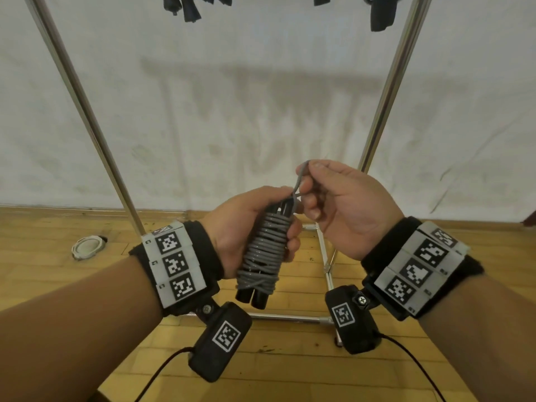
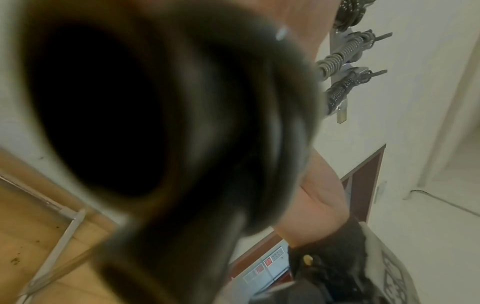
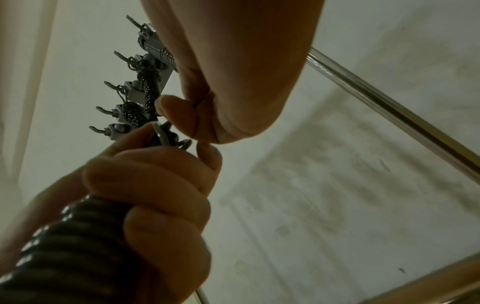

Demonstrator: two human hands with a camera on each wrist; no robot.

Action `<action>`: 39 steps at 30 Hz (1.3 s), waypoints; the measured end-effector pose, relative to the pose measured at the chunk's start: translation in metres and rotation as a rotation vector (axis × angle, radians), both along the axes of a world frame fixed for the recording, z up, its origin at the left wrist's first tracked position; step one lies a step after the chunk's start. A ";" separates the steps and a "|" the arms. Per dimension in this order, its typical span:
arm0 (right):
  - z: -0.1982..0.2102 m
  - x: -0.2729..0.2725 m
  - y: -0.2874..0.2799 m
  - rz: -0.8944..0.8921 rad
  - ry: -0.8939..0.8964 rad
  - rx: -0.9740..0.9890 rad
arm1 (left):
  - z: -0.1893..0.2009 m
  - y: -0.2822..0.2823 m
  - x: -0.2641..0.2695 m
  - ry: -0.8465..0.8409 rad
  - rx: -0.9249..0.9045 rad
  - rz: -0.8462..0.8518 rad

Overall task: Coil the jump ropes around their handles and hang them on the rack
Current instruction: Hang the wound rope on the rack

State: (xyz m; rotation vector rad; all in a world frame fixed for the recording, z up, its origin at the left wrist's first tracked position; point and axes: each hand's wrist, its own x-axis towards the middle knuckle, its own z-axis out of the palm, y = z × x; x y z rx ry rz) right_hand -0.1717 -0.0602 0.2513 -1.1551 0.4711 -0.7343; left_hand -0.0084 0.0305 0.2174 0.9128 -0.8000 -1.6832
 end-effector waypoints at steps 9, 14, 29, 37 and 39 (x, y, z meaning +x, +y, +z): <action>-0.002 -0.002 0.001 -0.108 0.304 -0.266 | -0.018 -0.001 -0.005 -0.303 0.071 0.074; 0.003 0.001 0.010 -0.113 0.374 -0.551 | -0.018 -0.008 -0.001 -0.377 0.031 0.087; -0.027 0.006 0.007 -0.059 0.331 -0.297 | -0.011 -0.008 0.007 -0.312 -0.021 0.203; -0.023 0.013 0.003 -0.171 0.321 -0.325 | -0.010 -0.007 -0.005 -0.438 -0.080 0.170; -0.023 0.012 0.002 -0.197 0.337 -0.345 | -0.008 -0.006 -0.007 -0.501 -0.097 0.188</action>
